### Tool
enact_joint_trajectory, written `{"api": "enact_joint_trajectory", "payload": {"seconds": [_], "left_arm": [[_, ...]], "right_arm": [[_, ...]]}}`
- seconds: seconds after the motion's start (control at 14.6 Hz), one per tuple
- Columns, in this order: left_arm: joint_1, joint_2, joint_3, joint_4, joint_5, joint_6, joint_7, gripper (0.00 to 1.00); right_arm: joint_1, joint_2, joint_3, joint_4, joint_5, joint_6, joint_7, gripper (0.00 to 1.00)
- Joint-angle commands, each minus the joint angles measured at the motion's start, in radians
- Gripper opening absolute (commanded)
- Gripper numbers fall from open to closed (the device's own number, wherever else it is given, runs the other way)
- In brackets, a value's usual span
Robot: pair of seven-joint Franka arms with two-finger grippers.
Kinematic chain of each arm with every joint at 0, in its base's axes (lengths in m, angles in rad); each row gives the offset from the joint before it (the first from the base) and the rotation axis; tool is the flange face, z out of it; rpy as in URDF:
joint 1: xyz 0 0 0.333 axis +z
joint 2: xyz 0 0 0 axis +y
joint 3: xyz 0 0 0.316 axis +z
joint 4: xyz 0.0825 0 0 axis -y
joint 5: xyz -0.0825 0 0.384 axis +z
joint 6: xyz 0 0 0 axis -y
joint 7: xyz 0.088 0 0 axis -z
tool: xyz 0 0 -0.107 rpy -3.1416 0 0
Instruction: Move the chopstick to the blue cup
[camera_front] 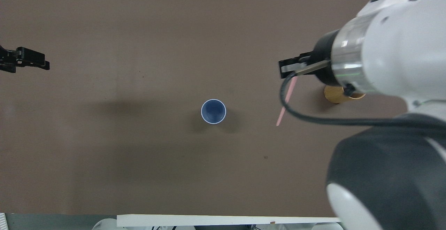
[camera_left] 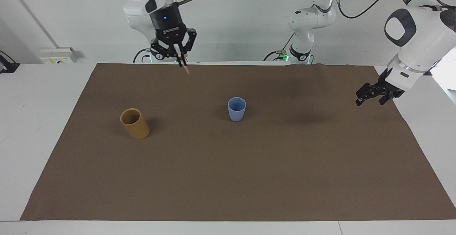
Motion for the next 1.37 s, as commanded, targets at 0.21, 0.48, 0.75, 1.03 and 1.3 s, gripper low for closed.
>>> {"api": "enact_joint_trajectory", "payload": {"seconds": [0.21, 0.48, 0.75, 1.03, 1.3], "left_arm": [[-0.059, 0.058, -0.008, 0.156, 0.062, -0.131, -0.072, 1.00], [-0.059, 0.055, -0.008, 0.155, 0.078, -0.133, -0.059, 1.00], [-0.051, 0.045, -0.008, 0.141, 0.079, -0.125, -0.059, 1.00], [-0.051, 0.042, -0.008, 0.141, 0.079, -0.124, -0.059, 1.00], [-0.051, 0.040, -0.008, 0.138, 0.079, -0.125, -0.058, 1.00]], "right_arm": [[0.139, -0.039, -0.003, -0.258, -0.083, 0.307, 0.179, 0.02], [0.172, 0.042, -0.003, -0.259, -0.128, 0.413, 0.202, 0.03], [0.186, 0.114, -0.003, -0.260, -0.160, 0.515, 0.221, 0.03], [0.189, 0.136, -0.003, -0.262, -0.175, 0.530, 0.221, 0.05], [0.189, 0.128, -0.003, -0.260, -0.175, 0.492, 0.224, 1.00]]}}
